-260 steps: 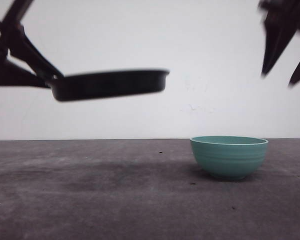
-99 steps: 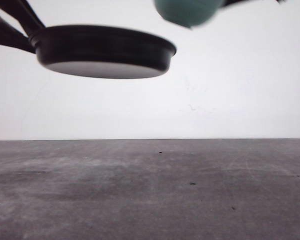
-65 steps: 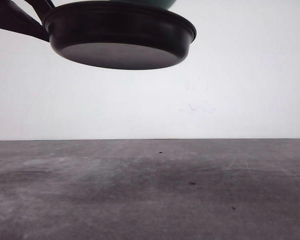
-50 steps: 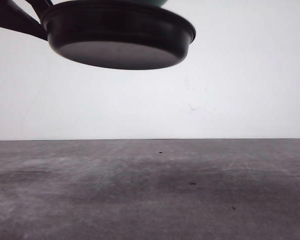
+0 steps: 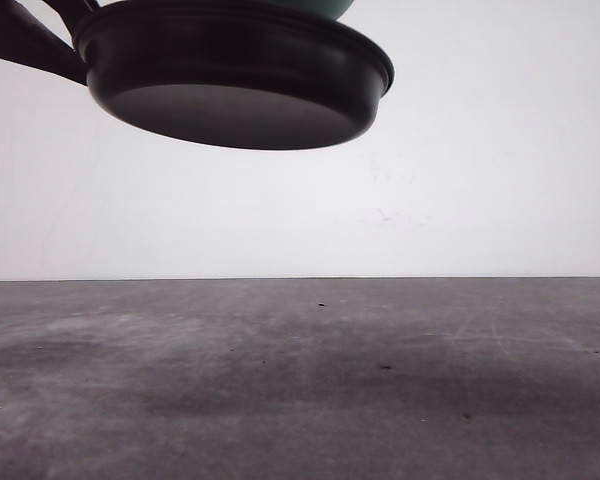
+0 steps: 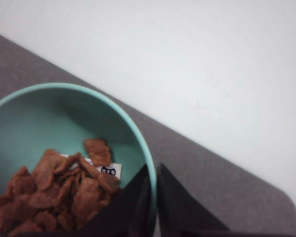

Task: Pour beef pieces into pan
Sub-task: 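Tip the green bowl with the right gripper, pouring beef into the pan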

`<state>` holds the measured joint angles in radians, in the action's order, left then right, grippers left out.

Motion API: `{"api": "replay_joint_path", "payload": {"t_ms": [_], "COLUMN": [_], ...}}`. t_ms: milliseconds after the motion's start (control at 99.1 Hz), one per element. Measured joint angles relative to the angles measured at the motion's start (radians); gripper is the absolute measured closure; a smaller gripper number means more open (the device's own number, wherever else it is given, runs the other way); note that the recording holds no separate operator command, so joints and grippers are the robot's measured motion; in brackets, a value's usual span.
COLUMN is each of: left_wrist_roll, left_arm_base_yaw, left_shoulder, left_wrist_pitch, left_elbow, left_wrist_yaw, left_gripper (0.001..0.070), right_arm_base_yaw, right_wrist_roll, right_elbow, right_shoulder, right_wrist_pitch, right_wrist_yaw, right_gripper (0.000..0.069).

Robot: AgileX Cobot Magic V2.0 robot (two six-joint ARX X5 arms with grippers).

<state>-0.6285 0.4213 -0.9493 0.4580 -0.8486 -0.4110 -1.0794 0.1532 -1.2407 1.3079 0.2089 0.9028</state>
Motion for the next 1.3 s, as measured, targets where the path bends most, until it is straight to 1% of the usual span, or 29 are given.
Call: {"api": "replay_joint_path", "payload": {"t_ms": [111, 192, 262, 333, 464, 585, 656, 837, 1080, 1191, 1302], "left_wrist_roll": [0.007, 0.008, 0.012, 0.016, 0.016, 0.017, 0.017, 0.019, 0.018, 0.018, 0.015], "left_arm_base_yaw": [0.0, 0.0, 0.0, 0.0, 0.0, -0.001, -0.003, -0.009, -0.009, -0.009, -0.013], "left_shoulder": [0.0, 0.0, -0.002, -0.014, -0.047, -0.077, -0.091, -0.107, -0.115, -0.116, -0.116], "left_wrist_pitch": [-0.003, -0.005, 0.004, 0.014, 0.014, 0.021, 0.02, 0.018, 0.027, 0.027, 0.029], "left_elbow": [-0.029, -0.044, -0.058, -0.08, -0.115, -0.147, -0.173, -0.221, -0.227, -0.227, -0.227], "left_wrist_yaw": [0.002, 0.017, 0.036, 0.042, 0.041, 0.039, 0.037, 0.03, 0.029, 0.029, 0.028], "left_gripper": [0.0653, 0.0653, 0.0653, 0.0653, 0.0653, 0.0653, 0.0653, 0.0653, 0.0653, 0.0653, 0.0653], "right_arm_base_yaw": [-0.003, -0.013, -0.022, -0.03, -0.045, -0.05, -0.052, -0.052, -0.052, -0.052, -0.052], "right_wrist_roll": [0.113, 0.204, 0.307, 0.41, 0.558, 0.677, 0.742, 0.882, 1.045, 1.098, 1.128], "right_elbow": [0.0, 0.0, 0.0, 0.0, 0.0, 0.0, 0.0, 0.0, 0.0, 0.0, 0.0], "right_shoulder": [0.001, 0.001, 0.001, 0.001, 0.001, 0.001, 0.002, 0.002, 0.002, 0.002, 0.002], "right_wrist_pitch": [-0.092, -0.155, -0.209, -0.257, -0.317, -0.332, -0.354, -0.446, -0.539, -0.607, -0.643], "right_wrist_yaw": [-0.001, 0.0, -0.002, -0.031, -0.056, -0.089, -0.091, -0.122, -0.182, -0.204, -0.222], "right_gripper": [0.068, 0.068, 0.068, 0.068, 0.068, 0.068, 0.068, 0.068, 0.068, 0.068, 0.068]}}
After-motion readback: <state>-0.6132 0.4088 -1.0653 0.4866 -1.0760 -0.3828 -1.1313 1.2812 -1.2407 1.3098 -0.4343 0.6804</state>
